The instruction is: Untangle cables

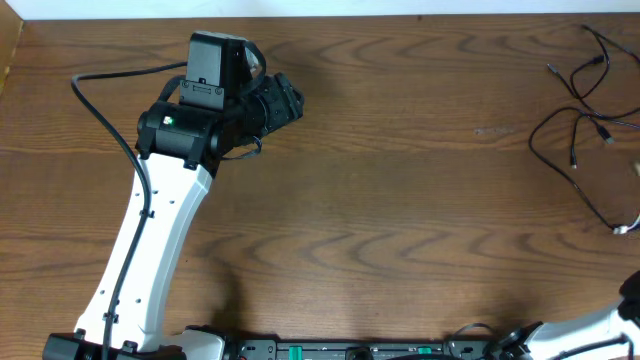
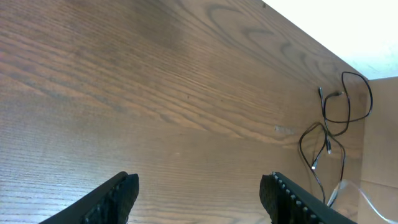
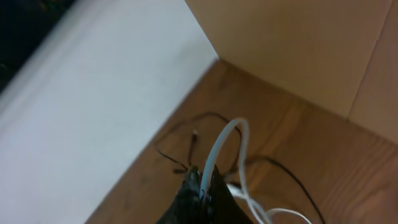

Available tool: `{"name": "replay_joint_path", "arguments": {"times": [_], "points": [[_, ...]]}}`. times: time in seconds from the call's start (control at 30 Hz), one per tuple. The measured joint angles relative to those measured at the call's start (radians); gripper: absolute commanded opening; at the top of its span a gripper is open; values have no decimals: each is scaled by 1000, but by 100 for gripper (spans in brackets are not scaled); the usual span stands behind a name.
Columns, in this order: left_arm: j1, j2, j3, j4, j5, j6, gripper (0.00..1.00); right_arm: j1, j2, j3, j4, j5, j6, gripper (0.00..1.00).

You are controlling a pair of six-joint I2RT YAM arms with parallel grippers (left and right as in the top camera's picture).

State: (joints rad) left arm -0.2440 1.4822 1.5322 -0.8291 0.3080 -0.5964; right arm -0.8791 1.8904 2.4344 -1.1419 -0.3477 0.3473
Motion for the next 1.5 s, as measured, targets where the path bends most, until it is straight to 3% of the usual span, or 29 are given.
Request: {"name": "replay_joint_path", "arguments": {"times": [0.13, 0.2, 0.3, 0.4, 0.67, 0.73, 0.87, 1.07, 1.1, 1.13, 1.27, 1.5], "points": [[0, 0, 0, 0, 0, 0, 68, 9, 54, -2, -21, 6, -21, 2], [0, 0, 0, 0, 0, 0, 68, 19, 67, -2, -37, 5, -31, 18], [0, 0, 0, 0, 0, 2, 68, 33, 80, -2, -74, 5, -46, 52], [0, 0, 0, 0, 0, 2, 68, 42, 98, -1, -119, 5, -58, 65], [0, 0, 0, 0, 0, 2, 68, 45, 117, -2, -201, -15, -79, 67], [0, 0, 0, -2, 0, 3, 73, 46, 117, -2, -232, -55, -106, 68], [0, 0, 0, -20, 0, 34, 73, 76, 117, -1, -307, -152, -200, 70], [0, 0, 0, -33, 0, 278, 73, 224, 104, -2, -430, -219, -375, 72], [0, 0, 0, -39, 0, 321, 95, 258, 96, -2, -441, -222, -401, 73], [0, 0, 0, -45, -1, 379, 99, 296, 85, -2, -448, -217, -422, 74], [0, 0, 0, -64, 0, 518, 99, 441, 18, -2, -462, -152, -467, 99], [0, 0, 0, -65, -1, 601, 98, 605, -145, -2, -463, 45, -489, 99]]}}
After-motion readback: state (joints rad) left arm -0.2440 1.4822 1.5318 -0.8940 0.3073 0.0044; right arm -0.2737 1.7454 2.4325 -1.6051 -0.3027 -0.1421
